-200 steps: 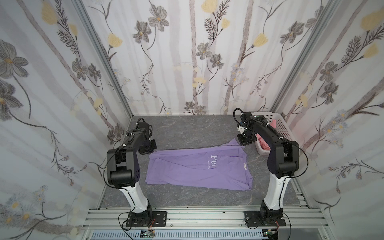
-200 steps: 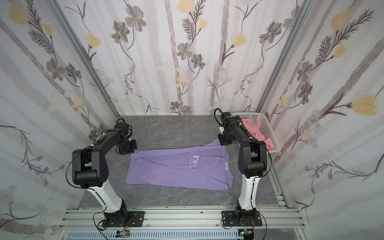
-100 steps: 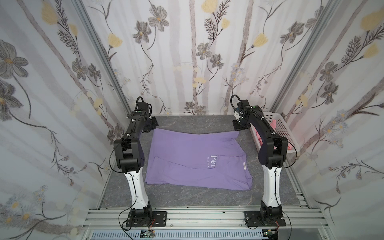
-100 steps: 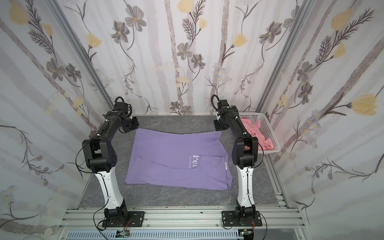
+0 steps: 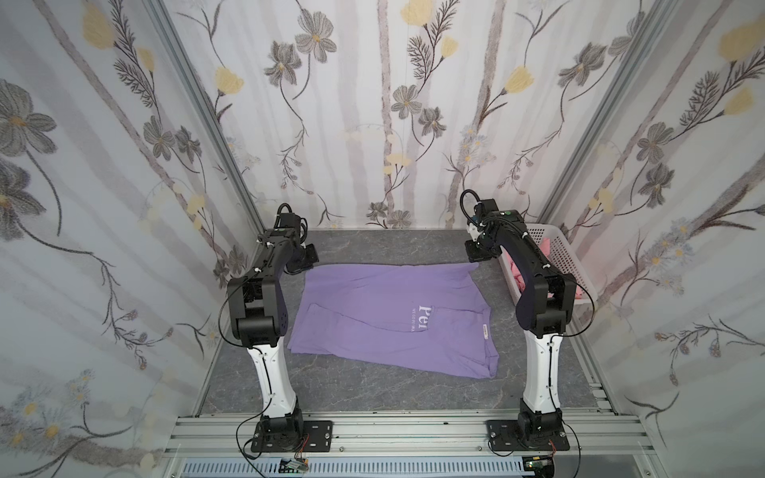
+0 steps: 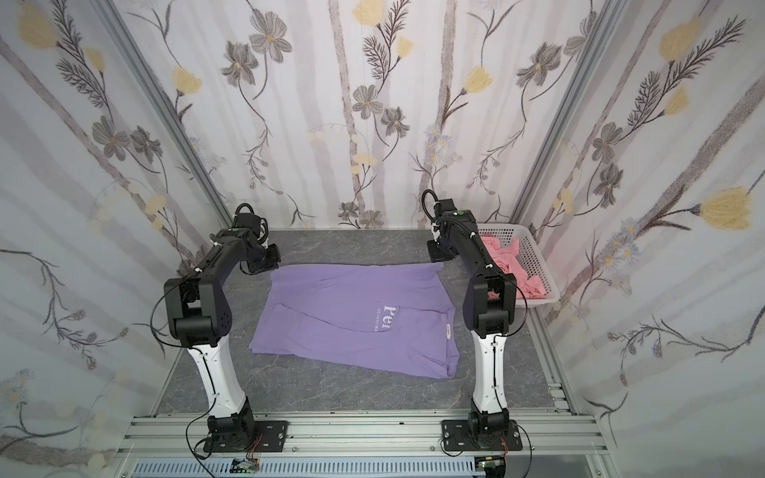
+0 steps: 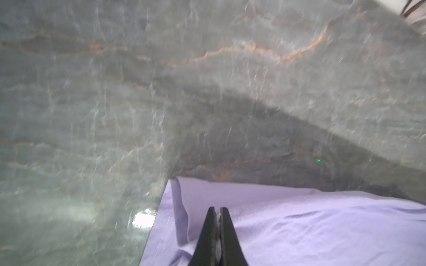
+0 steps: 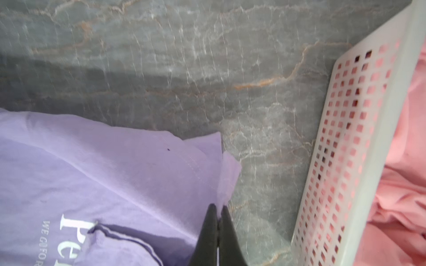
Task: Fold and stack t-shirts
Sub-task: Fold the T-shirt.
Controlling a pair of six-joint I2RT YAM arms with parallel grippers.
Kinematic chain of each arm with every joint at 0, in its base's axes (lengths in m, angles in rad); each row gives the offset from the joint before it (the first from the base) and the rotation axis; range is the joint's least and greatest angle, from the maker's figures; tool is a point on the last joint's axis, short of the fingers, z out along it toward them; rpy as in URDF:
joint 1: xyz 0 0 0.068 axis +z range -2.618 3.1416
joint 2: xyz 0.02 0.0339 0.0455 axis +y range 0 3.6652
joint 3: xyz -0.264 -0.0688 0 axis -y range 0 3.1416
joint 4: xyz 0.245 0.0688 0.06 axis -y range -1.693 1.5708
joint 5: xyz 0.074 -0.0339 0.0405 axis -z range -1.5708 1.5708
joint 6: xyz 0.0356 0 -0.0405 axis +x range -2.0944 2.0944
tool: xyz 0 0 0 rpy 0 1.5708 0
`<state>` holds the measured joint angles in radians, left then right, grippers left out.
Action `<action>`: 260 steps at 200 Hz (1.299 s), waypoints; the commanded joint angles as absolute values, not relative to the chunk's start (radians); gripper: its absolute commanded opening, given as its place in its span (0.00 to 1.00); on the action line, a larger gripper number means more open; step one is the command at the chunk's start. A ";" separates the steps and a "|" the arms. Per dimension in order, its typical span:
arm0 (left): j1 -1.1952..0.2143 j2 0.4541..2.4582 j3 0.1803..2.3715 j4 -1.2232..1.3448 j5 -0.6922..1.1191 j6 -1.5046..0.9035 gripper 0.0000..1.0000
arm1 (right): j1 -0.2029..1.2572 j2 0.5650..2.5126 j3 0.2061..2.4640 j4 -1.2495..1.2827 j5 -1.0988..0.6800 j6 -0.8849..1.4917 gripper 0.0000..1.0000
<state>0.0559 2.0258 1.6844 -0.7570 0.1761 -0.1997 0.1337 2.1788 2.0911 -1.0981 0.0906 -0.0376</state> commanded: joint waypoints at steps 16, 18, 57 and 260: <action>0.084 1.915 1.480 -0.691 0.105 -0.167 0.00 | 0.133 2.054 1.906 -1.093 0.187 -0.064 0.00; 0.085 1.911 1.471 -0.689 0.104 -0.166 0.00 | 0.133 2.048 1.897 -1.091 0.190 -0.064 0.00; 0.108 1.898 1.361 -0.671 0.077 -0.155 0.00 | 0.138 1.966 1.752 -1.074 0.206 -0.054 0.00; 0.035 1.821 1.485 -0.701 0.242 -0.211 1.00 | 0.224 2.059 1.807 -1.064 -0.081 -0.023 0.35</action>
